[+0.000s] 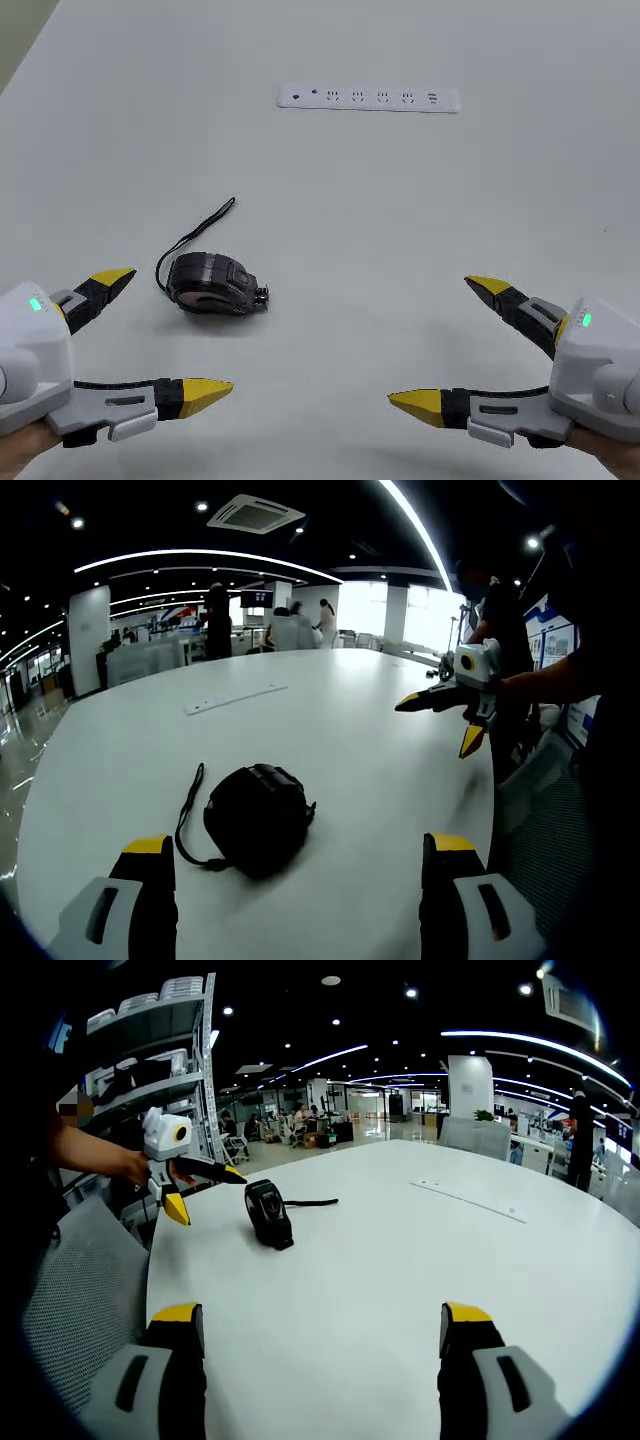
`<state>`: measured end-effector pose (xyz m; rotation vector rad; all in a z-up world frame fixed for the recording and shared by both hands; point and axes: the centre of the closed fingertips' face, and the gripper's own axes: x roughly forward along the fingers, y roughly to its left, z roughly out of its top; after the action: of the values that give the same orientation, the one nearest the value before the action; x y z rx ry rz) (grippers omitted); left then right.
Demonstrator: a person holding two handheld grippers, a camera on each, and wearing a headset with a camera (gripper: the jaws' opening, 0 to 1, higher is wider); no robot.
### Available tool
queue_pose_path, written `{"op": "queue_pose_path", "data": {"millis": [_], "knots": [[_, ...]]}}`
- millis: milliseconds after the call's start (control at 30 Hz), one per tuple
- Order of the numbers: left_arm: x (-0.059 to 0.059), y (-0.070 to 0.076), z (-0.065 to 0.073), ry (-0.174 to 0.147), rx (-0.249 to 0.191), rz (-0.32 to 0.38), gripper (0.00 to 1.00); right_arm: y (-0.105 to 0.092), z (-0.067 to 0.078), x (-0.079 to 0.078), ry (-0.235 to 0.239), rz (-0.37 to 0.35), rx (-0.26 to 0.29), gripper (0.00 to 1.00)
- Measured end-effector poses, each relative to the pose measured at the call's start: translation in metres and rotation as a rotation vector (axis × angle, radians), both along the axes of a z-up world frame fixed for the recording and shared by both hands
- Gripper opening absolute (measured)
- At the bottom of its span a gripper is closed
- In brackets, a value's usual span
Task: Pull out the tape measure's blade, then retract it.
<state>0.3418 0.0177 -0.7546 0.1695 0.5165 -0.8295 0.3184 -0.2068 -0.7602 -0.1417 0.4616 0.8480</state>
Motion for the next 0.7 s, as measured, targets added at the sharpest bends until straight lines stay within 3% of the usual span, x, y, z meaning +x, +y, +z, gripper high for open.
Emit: {"op": "queue_pose_path", "data": {"millis": [267,700], "knots": [[-0.0072,0.0021,0.0051,-0.005,-0.01,0.015,1.0,-0.0029,-0.0001,-0.0037,0.0,-0.003,-0.001,1.0],[-0.0076,-0.0007,0.0065,-0.009,-0.015,0.015,1.0,-0.0002,-0.0019,-0.0071,0.001,0.008,-0.002,1.0]]}}
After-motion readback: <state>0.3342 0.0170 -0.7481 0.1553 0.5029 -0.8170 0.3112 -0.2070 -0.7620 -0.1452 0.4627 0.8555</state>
